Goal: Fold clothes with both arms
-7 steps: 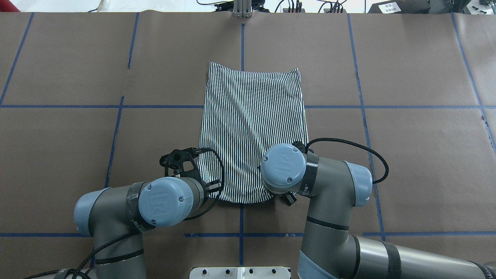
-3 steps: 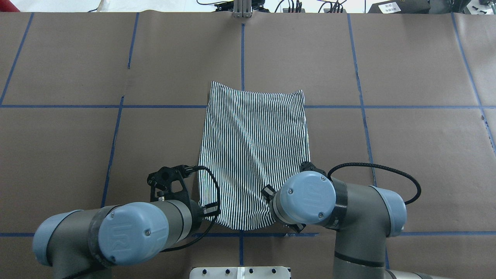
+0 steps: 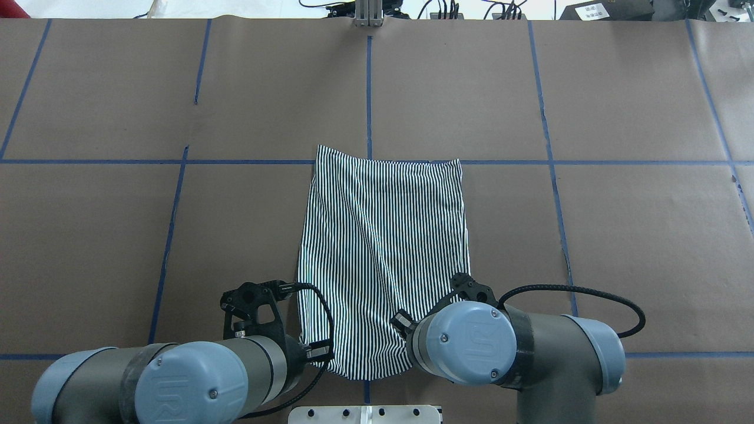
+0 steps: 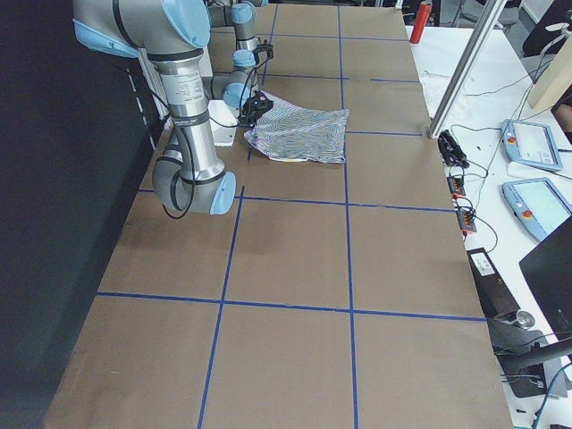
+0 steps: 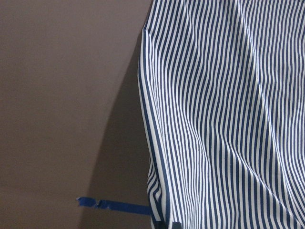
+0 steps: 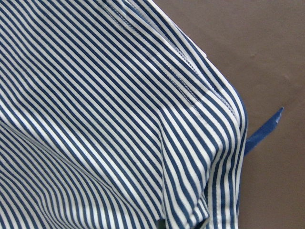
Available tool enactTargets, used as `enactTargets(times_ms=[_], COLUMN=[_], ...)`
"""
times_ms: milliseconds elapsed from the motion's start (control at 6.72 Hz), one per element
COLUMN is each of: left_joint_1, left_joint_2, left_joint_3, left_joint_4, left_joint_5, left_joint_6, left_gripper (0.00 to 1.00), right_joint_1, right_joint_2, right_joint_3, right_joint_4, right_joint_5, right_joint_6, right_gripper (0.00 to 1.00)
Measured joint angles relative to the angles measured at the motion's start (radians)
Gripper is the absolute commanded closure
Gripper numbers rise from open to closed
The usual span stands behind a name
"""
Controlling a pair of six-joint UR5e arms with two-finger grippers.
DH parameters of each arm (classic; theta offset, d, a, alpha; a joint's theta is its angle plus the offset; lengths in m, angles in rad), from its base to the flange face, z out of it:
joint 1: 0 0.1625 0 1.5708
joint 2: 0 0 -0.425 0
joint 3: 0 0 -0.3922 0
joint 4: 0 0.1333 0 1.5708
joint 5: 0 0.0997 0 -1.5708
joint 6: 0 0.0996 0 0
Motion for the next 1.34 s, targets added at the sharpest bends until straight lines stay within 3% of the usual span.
enactTargets(times_ms=[446, 595, 744, 1041, 1190, 1338], left_joint_1=[-0.151, -0.256, -0.367, -0.559, -0.611, -0.631], left_joint_2=[-0.112, -0.180, -0.228, -0.267, -0.272, -0.275], left_joint_3=[0.094, 0.202, 0.359, 0.674, 0.741, 0.761], left_joint_4=[-0.032, -0.087, -0.215, -0.502, -0.557, -0.578], left_joint_5=[-0.009, -0.033, -0.062, -0.087, -0.101, -0.128], left_joint_6=[0.019, 0.037, 0.058, 0.242, 0.324, 0.357], left_gripper=[1.00, 0.70, 0.01, 0.00, 0.00, 0.00], right_joint_1=[0.138, 0.222, 0.322, 0.471, 0.511, 0.536], right_joint_2=[0.026, 0.062, 0.126, 0.247, 0.270, 0.280], right_joint_3=[-0.023, -0.072, -0.173, -0.477, -0.597, -0.658], right_joint_4=[0.006, 0.007, 0.009, 0.134, 0.253, 0.325], right_joint_5=[0.014, 0.047, 0.087, 0.109, 0.109, 0.116], right_joint_6=[-0.105, -0.173, -0.246, -0.405, -0.449, -0.481], right_gripper=[1.00, 0.12, 0.00, 0.00, 0.00, 0.00])
